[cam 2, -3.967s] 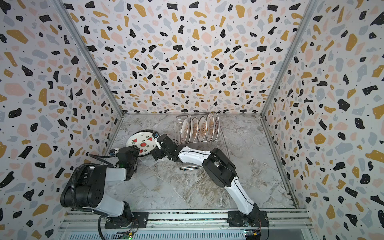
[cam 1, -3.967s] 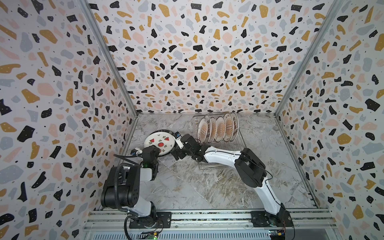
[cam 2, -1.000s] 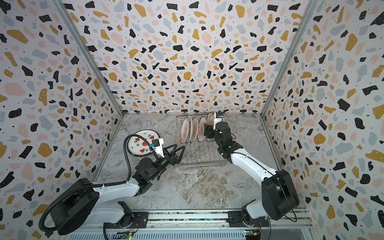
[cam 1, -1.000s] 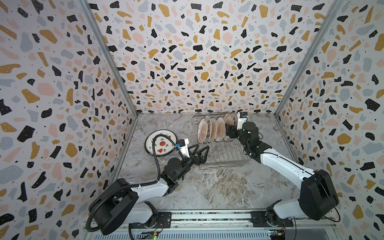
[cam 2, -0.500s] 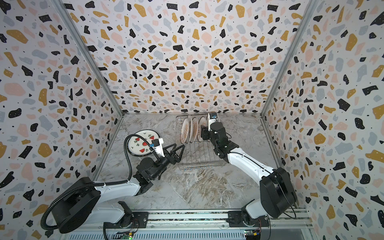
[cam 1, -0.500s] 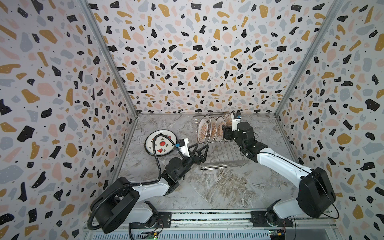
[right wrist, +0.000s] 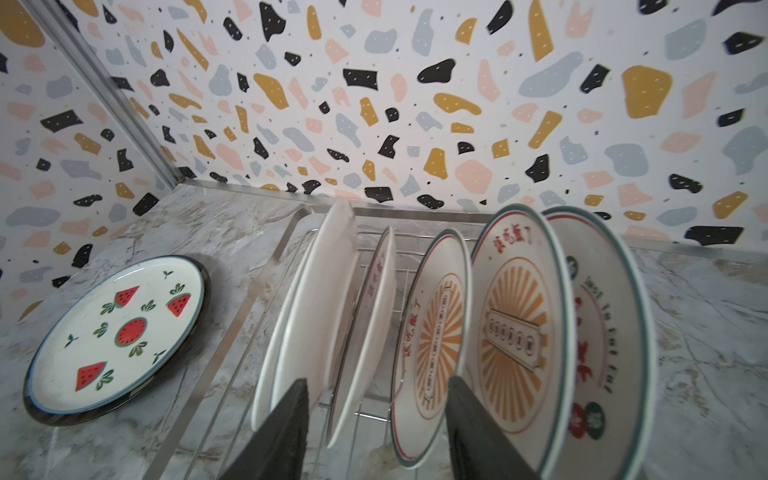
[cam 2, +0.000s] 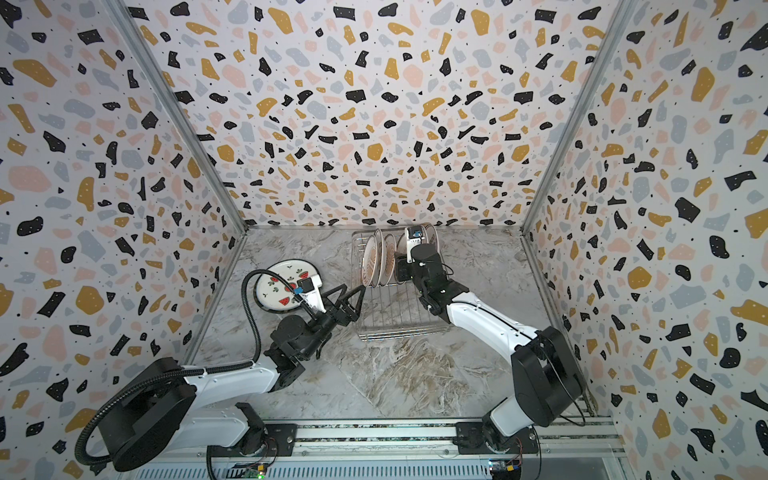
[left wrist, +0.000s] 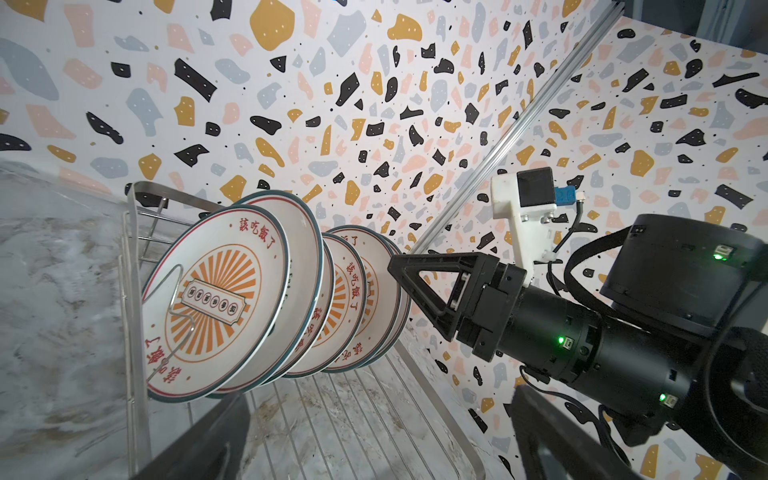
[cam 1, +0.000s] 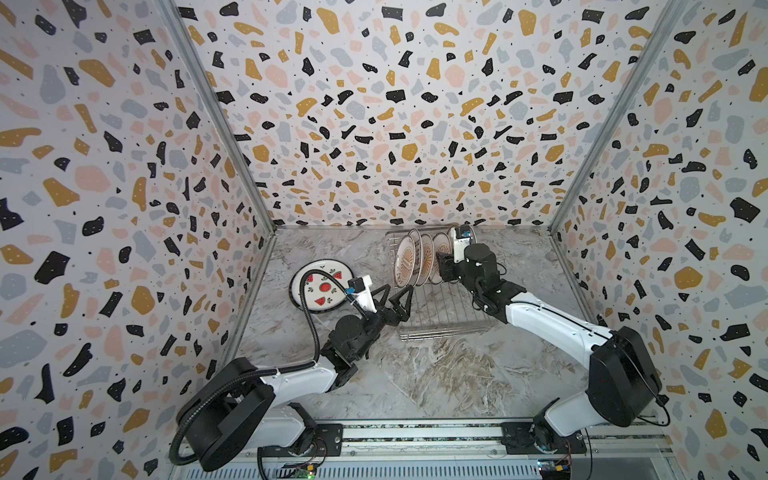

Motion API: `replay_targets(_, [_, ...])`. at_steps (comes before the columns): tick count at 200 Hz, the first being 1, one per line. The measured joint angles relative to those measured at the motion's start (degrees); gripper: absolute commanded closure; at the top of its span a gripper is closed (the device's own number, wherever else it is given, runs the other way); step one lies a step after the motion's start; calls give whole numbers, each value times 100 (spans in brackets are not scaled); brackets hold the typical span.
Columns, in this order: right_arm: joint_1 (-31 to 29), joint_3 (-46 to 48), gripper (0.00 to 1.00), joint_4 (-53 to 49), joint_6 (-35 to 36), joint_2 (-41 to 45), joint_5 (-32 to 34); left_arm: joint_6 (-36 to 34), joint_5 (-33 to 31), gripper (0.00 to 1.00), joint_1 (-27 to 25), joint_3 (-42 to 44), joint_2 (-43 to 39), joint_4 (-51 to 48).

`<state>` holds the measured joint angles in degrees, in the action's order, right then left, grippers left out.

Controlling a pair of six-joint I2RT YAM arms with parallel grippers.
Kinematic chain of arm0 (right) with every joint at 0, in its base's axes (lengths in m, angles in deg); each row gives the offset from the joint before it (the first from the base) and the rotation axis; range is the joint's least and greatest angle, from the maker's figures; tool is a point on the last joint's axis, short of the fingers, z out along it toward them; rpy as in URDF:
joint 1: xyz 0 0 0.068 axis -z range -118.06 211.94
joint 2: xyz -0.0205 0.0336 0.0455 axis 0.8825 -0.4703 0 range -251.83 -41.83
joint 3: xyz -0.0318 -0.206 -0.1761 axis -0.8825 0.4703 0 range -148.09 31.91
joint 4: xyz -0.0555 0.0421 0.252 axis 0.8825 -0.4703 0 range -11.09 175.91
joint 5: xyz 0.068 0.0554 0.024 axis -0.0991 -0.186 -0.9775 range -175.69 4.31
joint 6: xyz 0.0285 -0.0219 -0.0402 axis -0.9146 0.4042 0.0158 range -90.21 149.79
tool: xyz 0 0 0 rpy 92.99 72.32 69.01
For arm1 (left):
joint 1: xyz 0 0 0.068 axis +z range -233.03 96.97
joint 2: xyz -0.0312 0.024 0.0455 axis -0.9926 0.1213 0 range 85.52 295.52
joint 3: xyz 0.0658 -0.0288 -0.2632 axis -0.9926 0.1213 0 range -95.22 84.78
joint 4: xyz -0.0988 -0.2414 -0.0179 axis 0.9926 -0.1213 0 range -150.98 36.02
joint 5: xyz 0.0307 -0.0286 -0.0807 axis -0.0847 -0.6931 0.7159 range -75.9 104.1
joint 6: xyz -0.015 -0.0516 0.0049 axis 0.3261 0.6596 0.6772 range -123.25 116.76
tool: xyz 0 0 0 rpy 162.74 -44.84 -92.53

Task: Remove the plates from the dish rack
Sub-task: 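Lower the right gripper onto the top edge of the nearest rack plate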

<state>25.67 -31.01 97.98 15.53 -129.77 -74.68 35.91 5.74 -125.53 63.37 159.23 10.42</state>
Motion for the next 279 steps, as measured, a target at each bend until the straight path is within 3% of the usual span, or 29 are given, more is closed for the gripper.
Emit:
replay_targets(25, [-295, -415, 51, -144, 46, -369, 114, -11, -173, 0, 0, 127, -164, -52])
replay_targets(47, [-466, -769, 59, -240, 63, -697, 168, -50, -184, 0, 0, 229, -278, -42])
replay_targets(70, [-483, -997, 60, -365, 66, -953, 170, -109, -293, 1, 0, 289, -385, -125])
replay_targets(167, [-457, -929, 68, -481, 76, -866, 39, -166, 39, 0, 0, 437, -404, 42])
replay_targets(279, [-520, -1996, 79, -927, -26, -1915, 935, -197, -96, 0, 0, 553, -570, -15])
